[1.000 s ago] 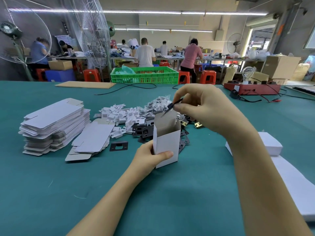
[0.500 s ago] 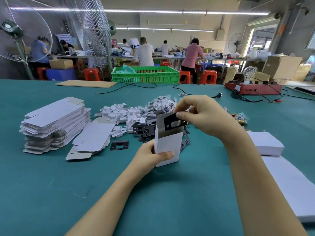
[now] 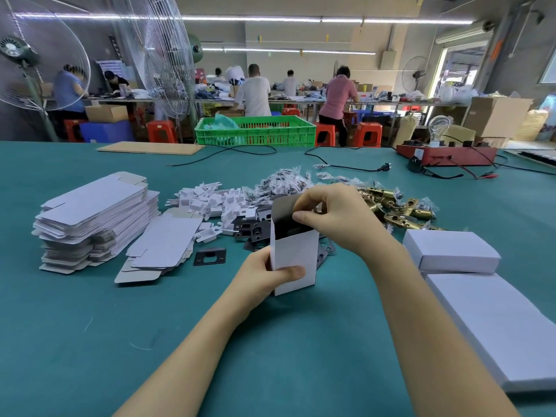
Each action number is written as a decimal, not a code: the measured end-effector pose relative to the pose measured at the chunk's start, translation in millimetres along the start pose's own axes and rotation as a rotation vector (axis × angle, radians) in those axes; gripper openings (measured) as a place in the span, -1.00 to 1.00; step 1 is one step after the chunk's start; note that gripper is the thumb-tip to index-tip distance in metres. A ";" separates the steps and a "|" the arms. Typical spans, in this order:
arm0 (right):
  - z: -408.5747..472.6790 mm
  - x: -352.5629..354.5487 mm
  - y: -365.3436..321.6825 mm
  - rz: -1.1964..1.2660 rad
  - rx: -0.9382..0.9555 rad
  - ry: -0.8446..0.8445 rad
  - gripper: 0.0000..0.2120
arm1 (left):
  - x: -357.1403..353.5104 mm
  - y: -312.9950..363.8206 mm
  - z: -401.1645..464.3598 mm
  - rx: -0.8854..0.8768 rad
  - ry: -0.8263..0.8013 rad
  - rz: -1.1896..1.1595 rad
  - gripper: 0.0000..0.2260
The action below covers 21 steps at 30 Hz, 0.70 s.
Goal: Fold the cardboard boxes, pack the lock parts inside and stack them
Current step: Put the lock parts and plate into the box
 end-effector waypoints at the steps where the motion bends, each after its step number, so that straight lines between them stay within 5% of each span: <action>1: 0.4 -1.0 0.7 -0.006 0.002 0.014 -0.98 | 0.3 0.0 0.2 0.002 0.004 -0.006 -0.66; 11: -3.1 32.3 25.0 0.114 -0.213 0.288 -0.93 | 1.1 -1.0 0.6 0.022 0.024 -0.062 -0.65; 21: -1.3 23.3 71.1 0.373 -0.571 0.583 -0.85 | 12.1 -7.4 10.5 0.079 0.306 -0.263 -0.74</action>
Point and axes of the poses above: each hand's wrist, its own z-axis towards the middle knuckle, its own x-axis out of the back of the hand, y = z × x, the point moved 1 cm from there along z, towards the middle knuckle, and after that the axes turned 4 degrees about y, right-handed, at the moved point
